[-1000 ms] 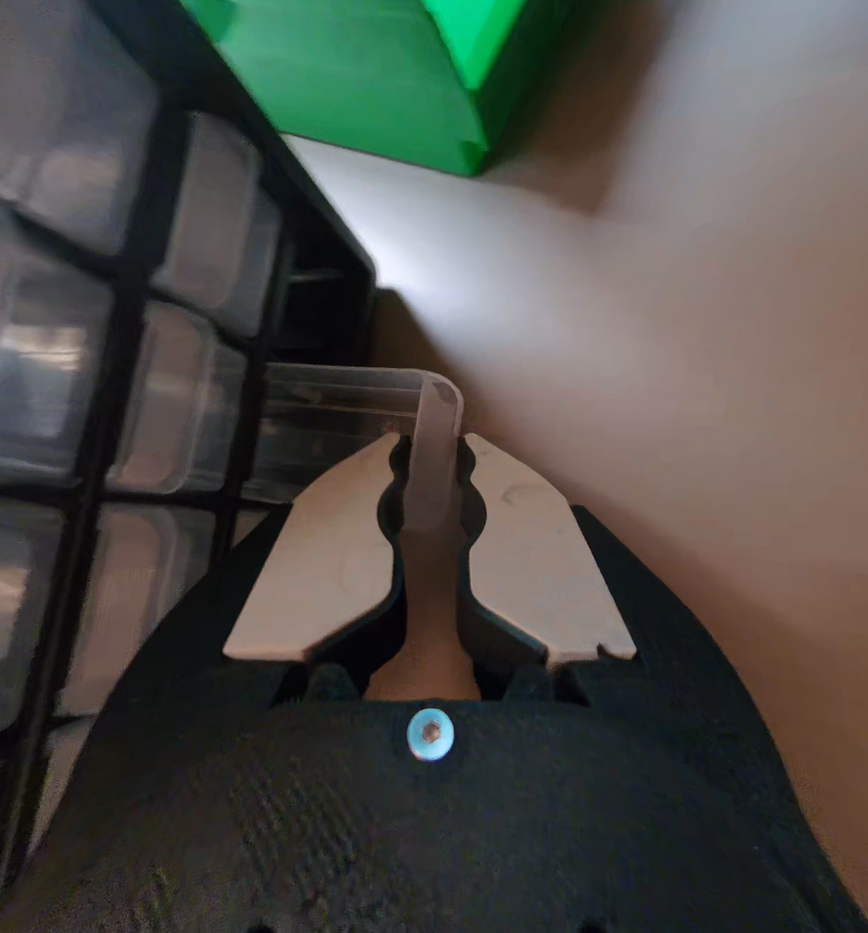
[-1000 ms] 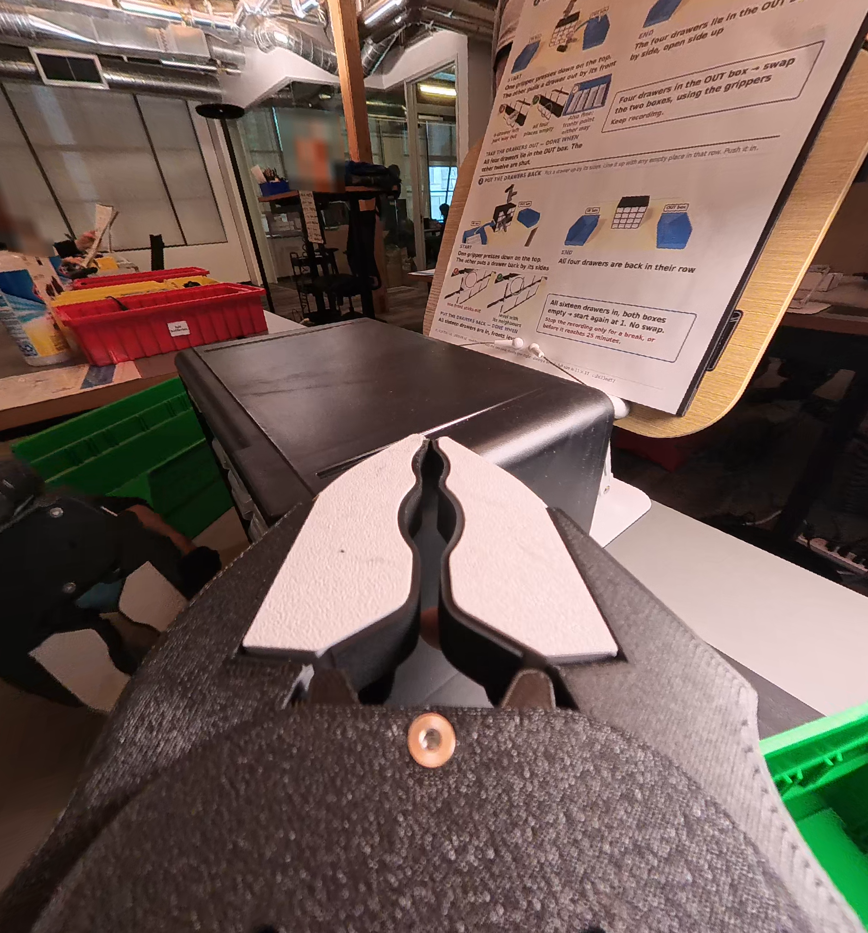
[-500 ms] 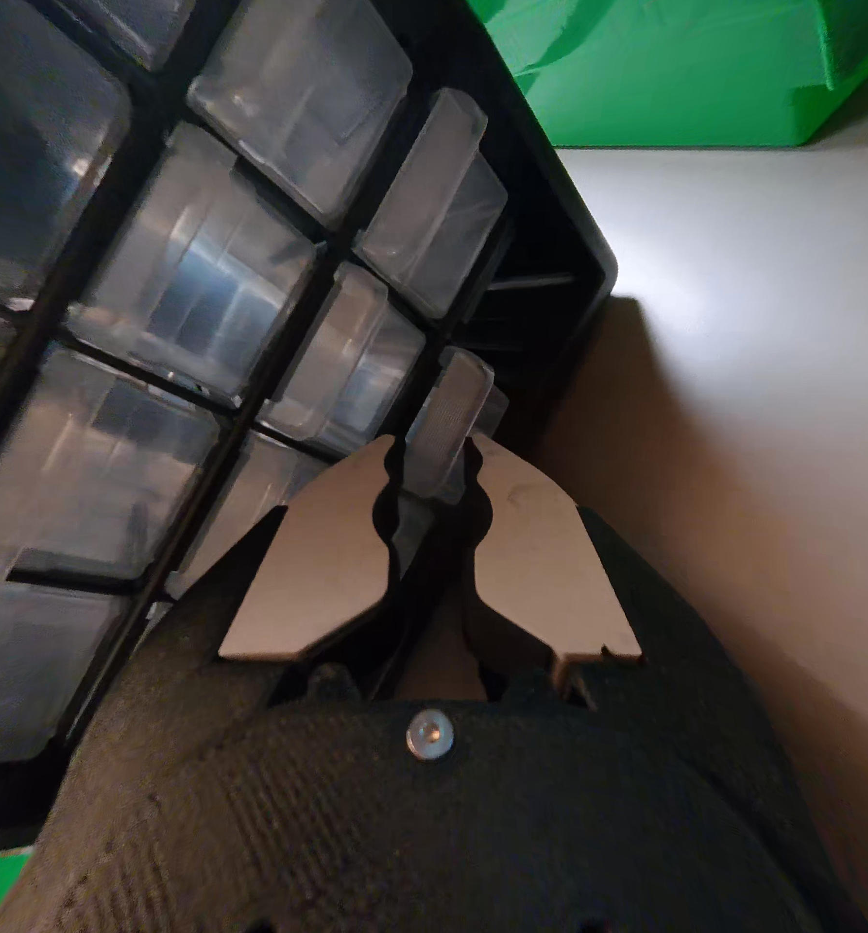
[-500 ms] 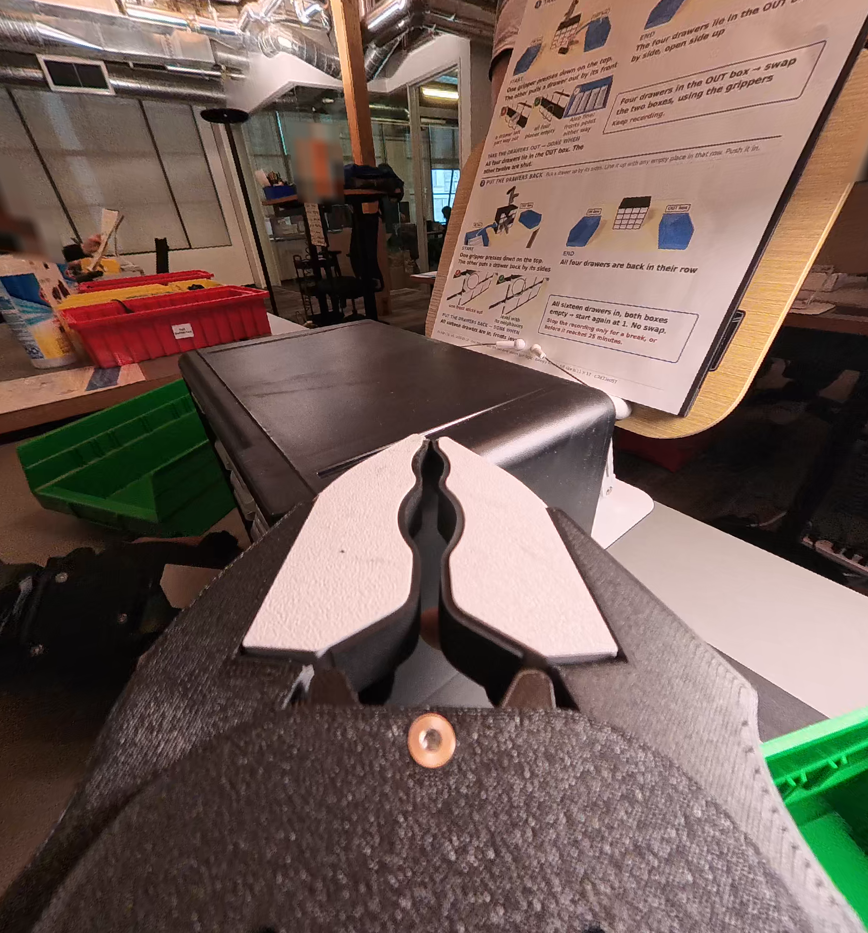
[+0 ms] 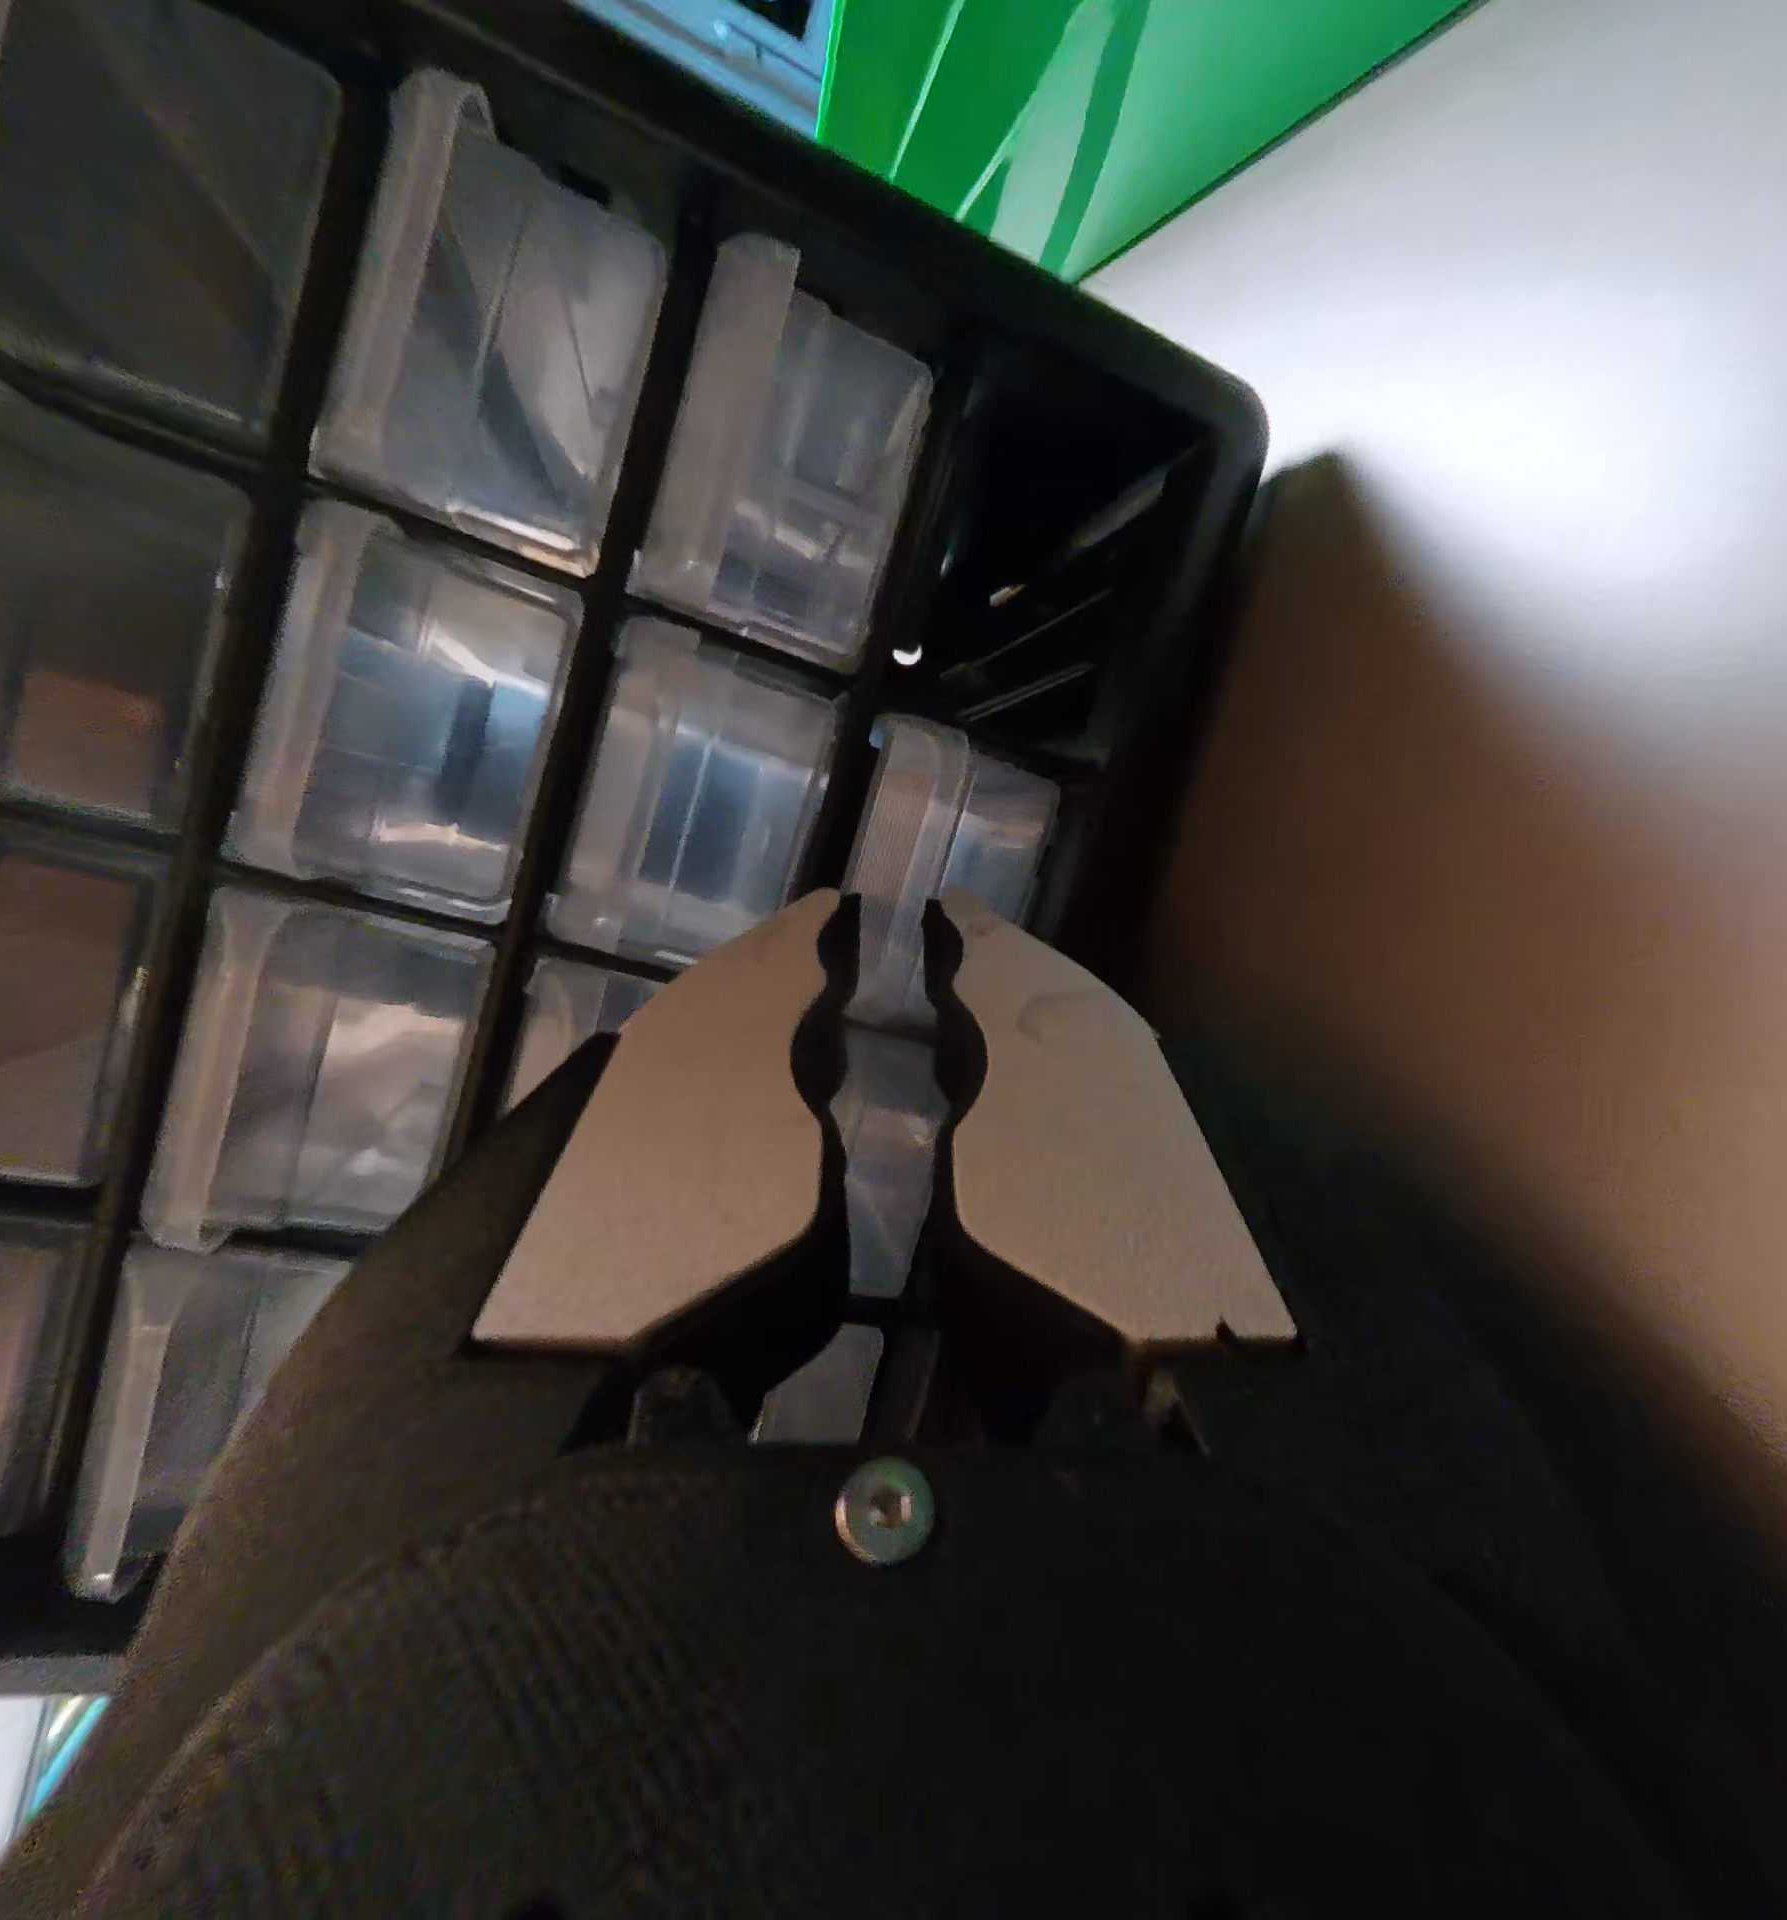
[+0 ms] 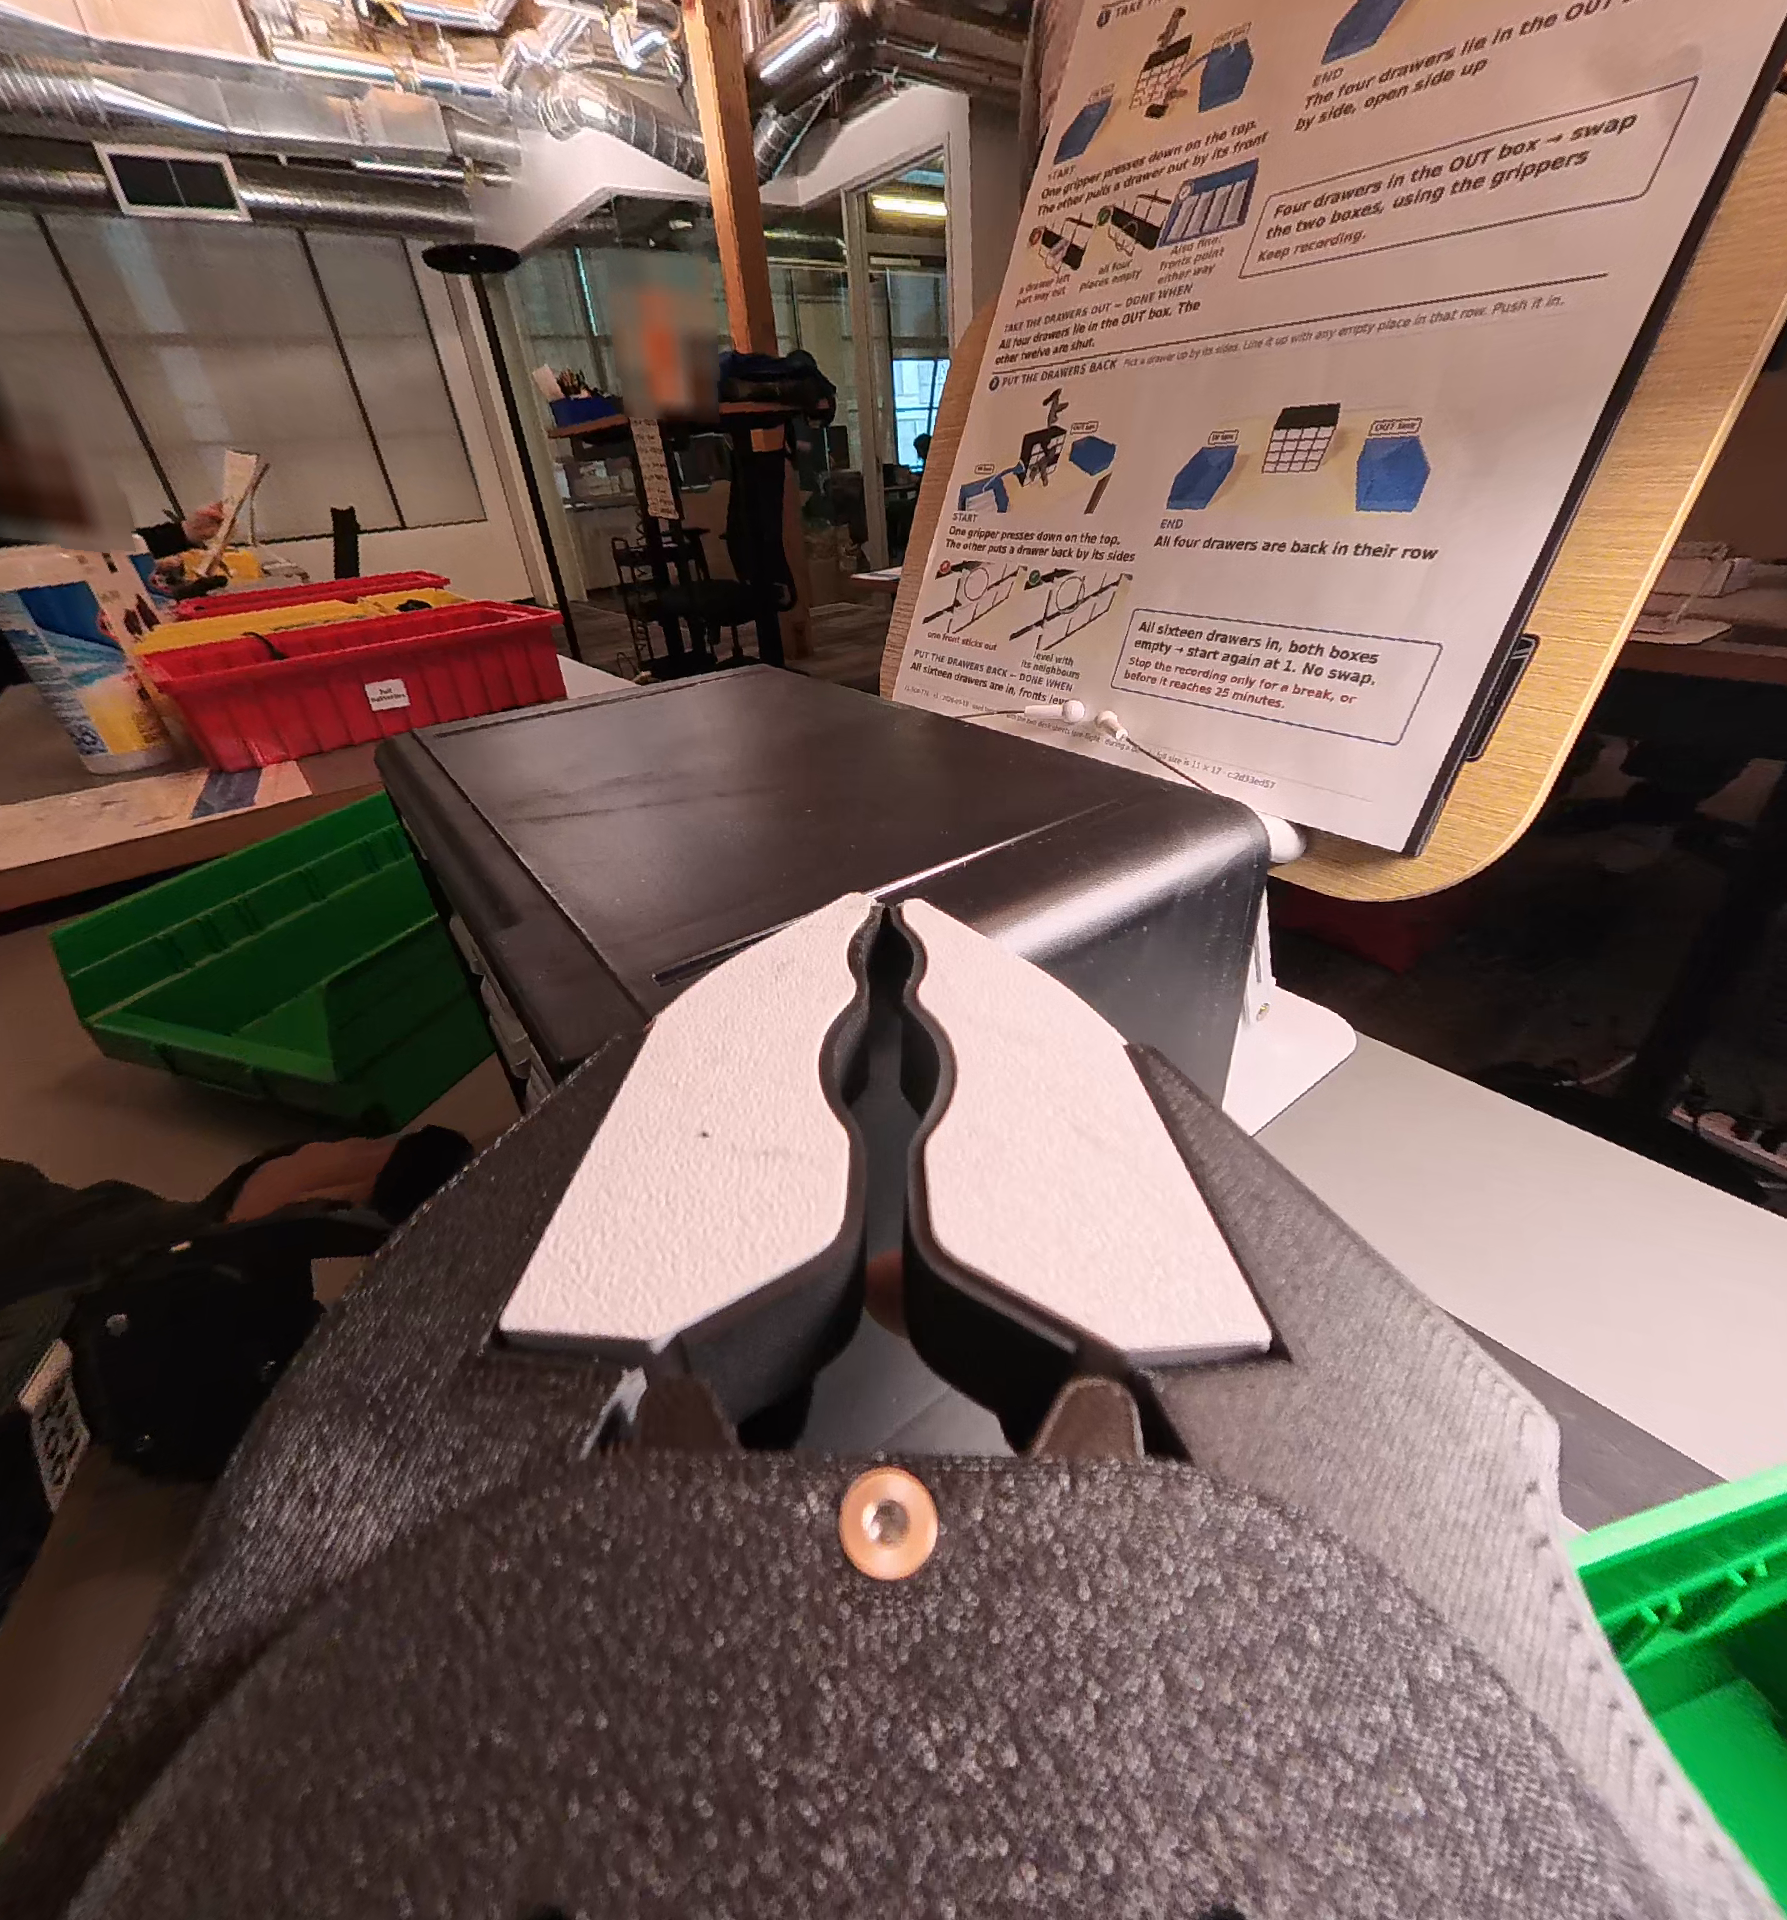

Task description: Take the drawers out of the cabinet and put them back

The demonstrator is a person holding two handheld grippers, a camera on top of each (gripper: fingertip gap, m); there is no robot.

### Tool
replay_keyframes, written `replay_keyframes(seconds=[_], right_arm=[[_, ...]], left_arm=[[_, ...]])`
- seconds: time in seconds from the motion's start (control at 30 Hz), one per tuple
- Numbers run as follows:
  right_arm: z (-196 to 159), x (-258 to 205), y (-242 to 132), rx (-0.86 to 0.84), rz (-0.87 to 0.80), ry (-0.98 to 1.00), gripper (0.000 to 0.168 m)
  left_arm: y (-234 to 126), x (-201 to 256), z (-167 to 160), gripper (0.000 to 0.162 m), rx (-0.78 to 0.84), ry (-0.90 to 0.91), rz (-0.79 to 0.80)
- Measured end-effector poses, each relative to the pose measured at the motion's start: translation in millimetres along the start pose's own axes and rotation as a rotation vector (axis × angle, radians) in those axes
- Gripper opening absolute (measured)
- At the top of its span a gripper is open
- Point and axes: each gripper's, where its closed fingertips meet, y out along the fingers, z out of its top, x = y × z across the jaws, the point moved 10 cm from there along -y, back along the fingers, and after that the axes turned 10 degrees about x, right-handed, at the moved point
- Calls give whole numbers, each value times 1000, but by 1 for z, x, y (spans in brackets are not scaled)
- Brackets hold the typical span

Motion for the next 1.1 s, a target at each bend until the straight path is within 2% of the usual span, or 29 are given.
replay_keyframes(seconds=[0.2,0.3,0.4,0.5,0.6,0.7,0.77,0.83,0.97,1.1], right_arm=[[0,0,0,2,-2,0,0],[0,0,0,2,-1,1,0],[0,0,0,-4,-1,-7,0],[1,0,0,-6,1,-8,0],[0,0,0,-2,2,-3,0],[0,1,0,4,3,9,0],[0,1,0,5,0,10,0],[0,0,0,6,-3,10,0],[0,0,0,8,-10,12,0],[-1,-1,0,11,-13,12,0]], left_arm=[[5,-2,4,12,-71,39,-19],[5,-7,8,12,-110,-1,-53],[-5,-18,13,20,-85,-179,-141],[-27,-47,19,23,0,-483,-220],[-62,-99,12,19,93,-671,-161],[-100,-160,-24,17,43,-710,-9],[-123,-198,-62,20,-61,-717,73],[-140,-227,-107,24,-215,-731,88],[-161,-250,-202,27,-556,-729,-53],[-174,-235,-272,27,-883,-588,-284]])
